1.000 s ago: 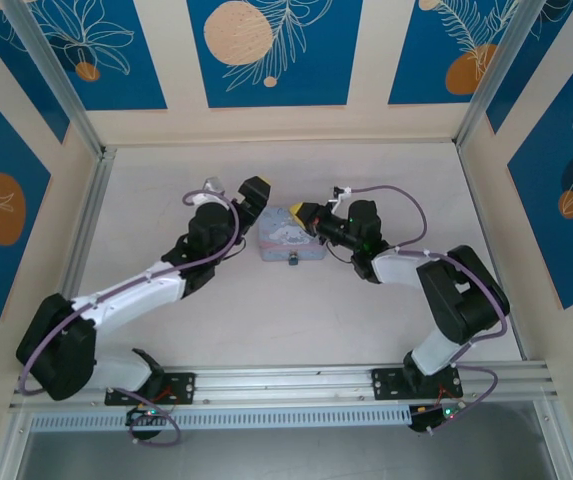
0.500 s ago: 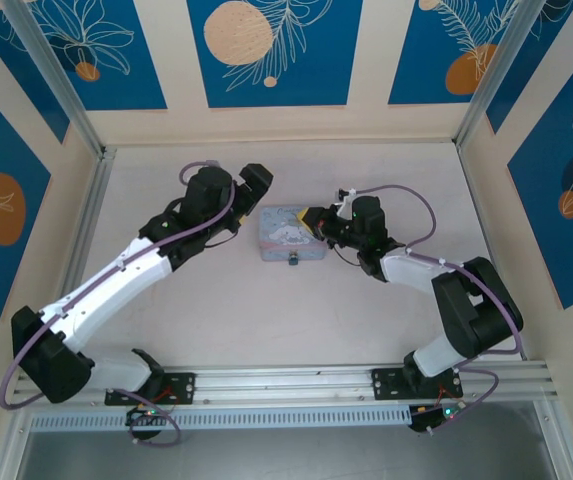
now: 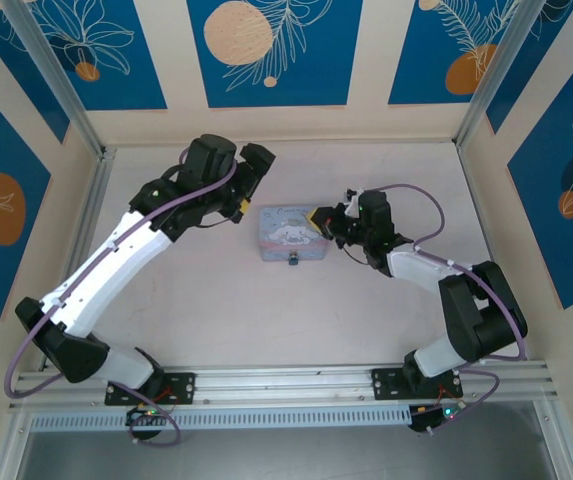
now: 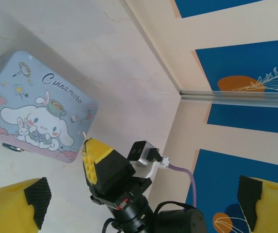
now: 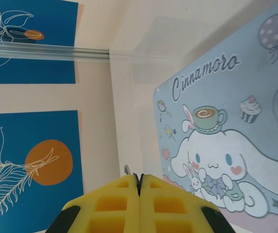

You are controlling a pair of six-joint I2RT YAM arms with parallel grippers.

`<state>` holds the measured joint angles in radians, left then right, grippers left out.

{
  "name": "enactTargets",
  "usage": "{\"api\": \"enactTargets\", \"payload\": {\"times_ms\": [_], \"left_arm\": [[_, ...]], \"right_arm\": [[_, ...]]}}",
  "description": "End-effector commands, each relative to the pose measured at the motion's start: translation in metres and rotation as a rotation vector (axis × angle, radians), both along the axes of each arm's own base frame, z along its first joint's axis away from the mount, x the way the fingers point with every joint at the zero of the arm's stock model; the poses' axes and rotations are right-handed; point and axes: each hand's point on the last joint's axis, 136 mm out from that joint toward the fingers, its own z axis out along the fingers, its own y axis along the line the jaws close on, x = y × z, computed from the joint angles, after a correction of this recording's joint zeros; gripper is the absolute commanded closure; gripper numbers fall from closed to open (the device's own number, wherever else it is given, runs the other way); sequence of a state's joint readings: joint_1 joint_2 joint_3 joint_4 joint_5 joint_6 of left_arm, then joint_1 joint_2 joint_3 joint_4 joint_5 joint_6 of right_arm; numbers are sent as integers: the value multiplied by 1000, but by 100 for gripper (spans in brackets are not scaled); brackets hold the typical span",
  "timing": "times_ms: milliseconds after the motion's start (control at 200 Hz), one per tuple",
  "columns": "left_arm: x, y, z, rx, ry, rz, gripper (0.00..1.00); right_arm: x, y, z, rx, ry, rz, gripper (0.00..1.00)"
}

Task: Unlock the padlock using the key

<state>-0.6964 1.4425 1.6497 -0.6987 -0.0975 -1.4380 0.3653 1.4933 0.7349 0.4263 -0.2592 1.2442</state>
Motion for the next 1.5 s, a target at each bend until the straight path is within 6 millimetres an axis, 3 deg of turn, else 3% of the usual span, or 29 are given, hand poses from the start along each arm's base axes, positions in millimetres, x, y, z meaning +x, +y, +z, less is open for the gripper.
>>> {"api": "enactTargets", "payload": {"times_ms": [0,365,730,900,1285,1405,1495], "left_arm": [[-2,5,6,33,2,19,0],[1,29,34,81,-124,89,0],[-4,22,30,78,-133,50,0],[-4,14,-16,144,-100,-13,0],[-35,-21,-161,248,-102,-408,3],[-45,-29,-189,243,-163,-508,4],[-51,-34,-199,243,-237,-566,3]], "right_arm": [[4,-2,7,-1,-2,9,100],[7,1,2,14,15,7,100],[-4,0,5,6,12,15,100],[-10,-1,3,-4,13,19,100],[-19,-3,-10,-59,15,50,100],[-21,-4,-14,-61,11,55,100],[-22,-4,-14,-64,1,58,100]]}}
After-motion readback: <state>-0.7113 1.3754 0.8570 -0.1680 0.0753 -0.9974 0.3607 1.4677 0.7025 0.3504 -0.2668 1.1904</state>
